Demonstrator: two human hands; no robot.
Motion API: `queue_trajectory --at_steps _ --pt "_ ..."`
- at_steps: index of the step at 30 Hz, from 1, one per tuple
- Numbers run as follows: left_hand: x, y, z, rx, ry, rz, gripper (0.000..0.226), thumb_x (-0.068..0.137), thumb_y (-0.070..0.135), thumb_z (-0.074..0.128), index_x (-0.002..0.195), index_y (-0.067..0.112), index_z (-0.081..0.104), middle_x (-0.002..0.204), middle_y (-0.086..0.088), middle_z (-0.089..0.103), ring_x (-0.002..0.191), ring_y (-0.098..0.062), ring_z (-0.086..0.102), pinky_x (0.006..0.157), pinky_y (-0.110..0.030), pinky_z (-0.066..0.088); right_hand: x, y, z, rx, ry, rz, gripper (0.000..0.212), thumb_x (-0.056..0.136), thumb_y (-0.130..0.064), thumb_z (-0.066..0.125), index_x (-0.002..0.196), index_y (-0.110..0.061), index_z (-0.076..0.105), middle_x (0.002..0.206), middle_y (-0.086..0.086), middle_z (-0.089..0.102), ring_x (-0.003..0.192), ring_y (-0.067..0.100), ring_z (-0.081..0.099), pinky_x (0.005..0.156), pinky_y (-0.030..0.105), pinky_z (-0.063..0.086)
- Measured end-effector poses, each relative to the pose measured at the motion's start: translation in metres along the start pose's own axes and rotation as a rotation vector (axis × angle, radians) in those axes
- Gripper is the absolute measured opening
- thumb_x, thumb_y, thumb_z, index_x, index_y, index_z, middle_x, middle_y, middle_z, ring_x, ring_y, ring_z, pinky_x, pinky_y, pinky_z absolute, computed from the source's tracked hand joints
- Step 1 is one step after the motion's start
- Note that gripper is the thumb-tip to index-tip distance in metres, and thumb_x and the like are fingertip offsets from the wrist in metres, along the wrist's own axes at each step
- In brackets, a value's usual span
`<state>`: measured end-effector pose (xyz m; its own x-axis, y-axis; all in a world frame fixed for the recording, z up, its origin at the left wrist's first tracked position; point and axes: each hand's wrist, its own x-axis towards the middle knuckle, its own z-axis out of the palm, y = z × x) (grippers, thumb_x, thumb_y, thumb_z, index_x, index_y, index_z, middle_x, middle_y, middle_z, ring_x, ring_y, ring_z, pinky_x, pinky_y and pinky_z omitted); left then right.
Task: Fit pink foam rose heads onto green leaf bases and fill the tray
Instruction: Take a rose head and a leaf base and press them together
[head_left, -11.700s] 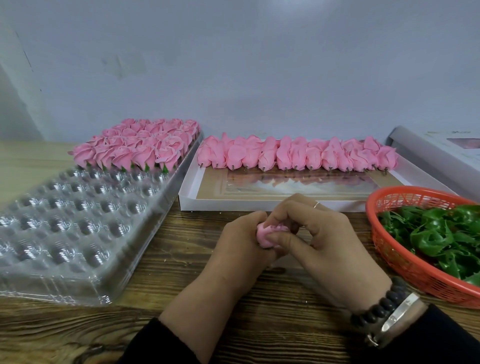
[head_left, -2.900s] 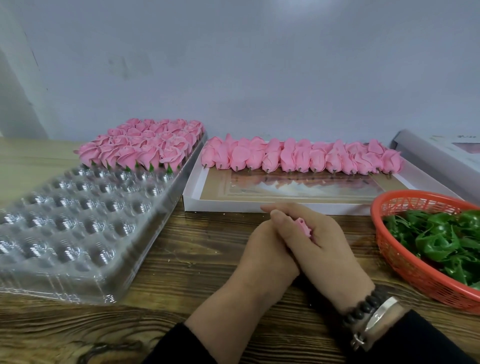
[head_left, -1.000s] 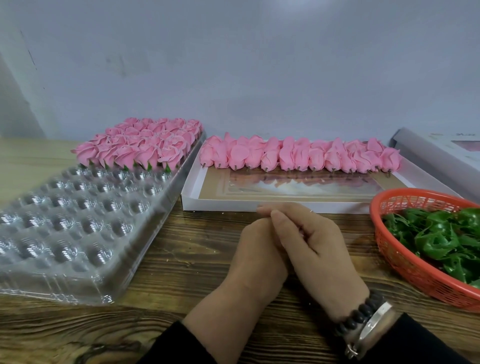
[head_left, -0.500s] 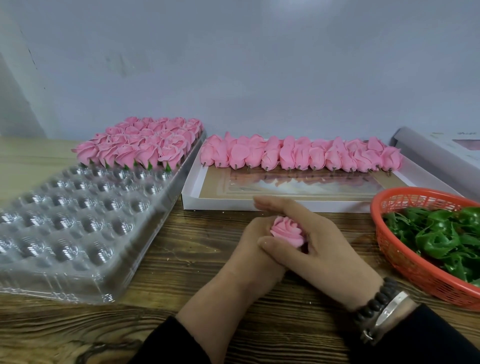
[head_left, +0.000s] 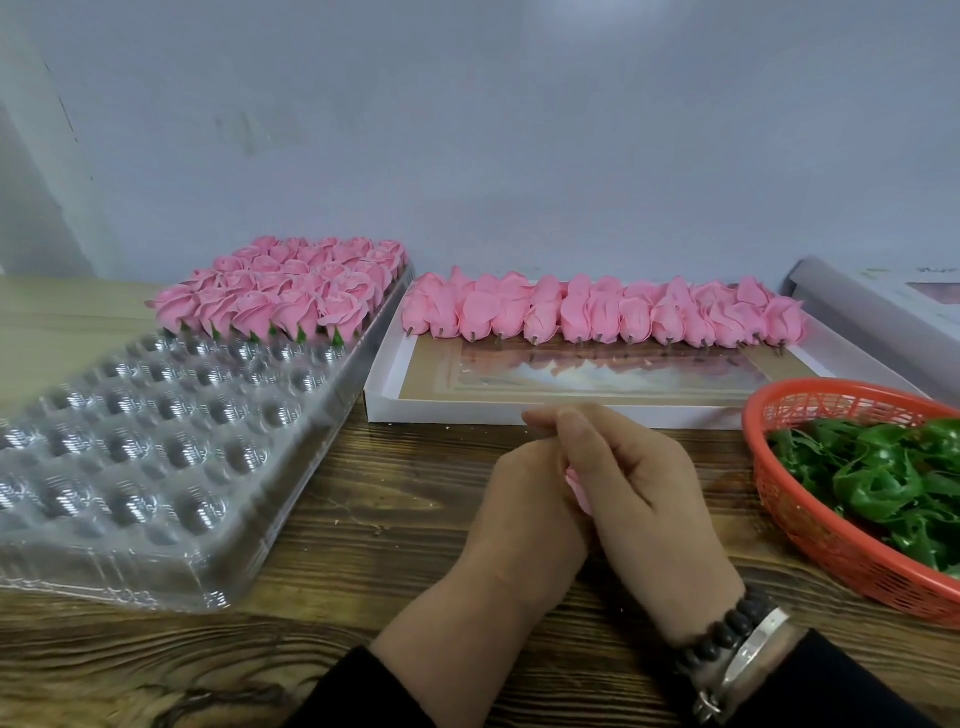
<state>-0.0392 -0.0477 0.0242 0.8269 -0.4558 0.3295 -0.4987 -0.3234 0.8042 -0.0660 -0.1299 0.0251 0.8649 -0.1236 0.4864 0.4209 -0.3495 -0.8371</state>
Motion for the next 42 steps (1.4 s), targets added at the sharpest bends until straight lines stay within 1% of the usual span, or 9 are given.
queue_trajectory --at_steps 5,9,13,17,23,28,31,35,42 --pt "-0.003 0.002 0.001 -0.14 -0.042 -0.043 0.025 0.09 -0.005 0.048 0.113 0.0 0.055 0.092 0.012 0.058 0.067 0.031 0.045 0.064 0.004 0.037 0.005 0.003 -0.001 -0.134 -0.056 0.026 0.025 0.083 -0.03 0.046 0.086 -0.03 0.07 0.095 -0.023 0.067 0.096 -0.011 0.058 0.084 0.002 0.036" --pt "-0.004 0.005 -0.002 -0.206 -0.128 -0.134 0.018 0.086 -0.001 0.054 0.082 0.016 0.057 0.074 0.009 0.055 0.062 0.008 0.056 0.051 -0.01 0.044 0.008 -0.001 -0.007 -0.182 -0.218 0.091 0.026 0.091 -0.034 0.043 0.087 -0.036 0.069 0.098 -0.027 0.066 0.092 -0.004 0.062 0.077 0.009 0.048" --pt "-0.004 0.012 -0.005 -0.22 -0.232 -0.246 0.015 0.088 -0.005 0.05 0.082 0.006 0.059 0.073 0.001 0.054 0.075 -0.022 0.06 0.071 -0.032 0.052 0.008 -0.005 -0.01 -0.202 -0.343 0.128 0.026 0.09 -0.025 0.046 0.093 -0.039 0.068 0.098 -0.018 0.068 0.062 0.0 0.064 0.049 0.008 0.042" --pt "-0.008 0.013 -0.007 -0.256 -0.269 -0.341 0.033 0.092 0.003 0.045 0.061 0.011 0.049 0.048 -0.003 0.05 0.045 -0.014 0.048 0.046 -0.02 0.042 0.007 -0.007 -0.015 -0.141 -0.4 0.187 0.025 0.09 -0.028 0.043 0.095 -0.038 0.066 0.062 -0.007 0.068 0.033 0.012 0.053 0.039 0.016 0.042" --pt "-0.005 0.008 -0.008 -0.074 -0.248 -0.169 0.029 0.088 0.0 0.048 0.068 0.02 0.044 0.062 0.007 0.05 0.064 -0.015 0.058 0.057 -0.025 0.048 0.009 -0.004 -0.017 -0.315 -0.401 0.021 0.03 0.088 -0.036 0.041 0.108 -0.042 0.063 0.096 -0.013 0.07 0.073 -0.008 0.063 0.077 0.018 0.047" --pt "-0.007 -0.003 -0.007 -0.205 -0.145 -0.097 0.03 0.084 -0.01 0.055 0.111 0.002 0.056 0.083 0.018 0.051 0.064 0.018 0.052 0.062 -0.001 0.041 0.005 0.0 -0.012 -0.261 -0.301 -0.066 0.038 0.08 -0.052 0.041 0.116 -0.046 0.053 0.11 -0.023 0.063 0.102 -0.004 0.056 0.092 0.021 0.043" --pt "-0.004 -0.004 -0.011 -0.238 -0.085 -0.035 0.005 0.083 0.003 0.062 0.083 0.006 0.067 0.069 0.006 0.064 0.065 0.0 0.06 0.062 -0.015 0.05 0.004 0.004 -0.012 -0.001 -0.142 -0.045 0.043 0.082 -0.05 0.039 0.118 -0.033 0.056 0.117 -0.016 0.063 0.112 -0.002 0.055 0.094 0.018 0.043" --pt "0.001 -0.007 -0.014 -0.299 0.089 -0.034 0.016 0.078 0.006 0.068 0.065 0.011 0.062 0.058 0.003 0.059 0.056 -0.005 0.053 0.054 -0.016 0.045 0.005 0.008 -0.014 0.057 0.028 -0.026 0.031 0.089 -0.04 0.041 0.108 -0.028 0.062 0.107 -0.011 0.067 0.105 0.001 0.059 0.089 0.018 0.046" --pt "0.0 -0.006 -0.013 -0.347 0.084 -0.05 0.02 0.083 0.008 0.063 0.068 0.02 0.062 0.059 0.009 0.064 0.059 -0.002 0.061 0.054 -0.012 0.046 0.002 0.006 -0.007 -0.055 -0.041 -0.054 0.039 0.084 -0.049 0.036 0.112 -0.034 0.059 0.107 -0.016 0.065 0.105 0.004 0.059 0.09 0.029 0.048"
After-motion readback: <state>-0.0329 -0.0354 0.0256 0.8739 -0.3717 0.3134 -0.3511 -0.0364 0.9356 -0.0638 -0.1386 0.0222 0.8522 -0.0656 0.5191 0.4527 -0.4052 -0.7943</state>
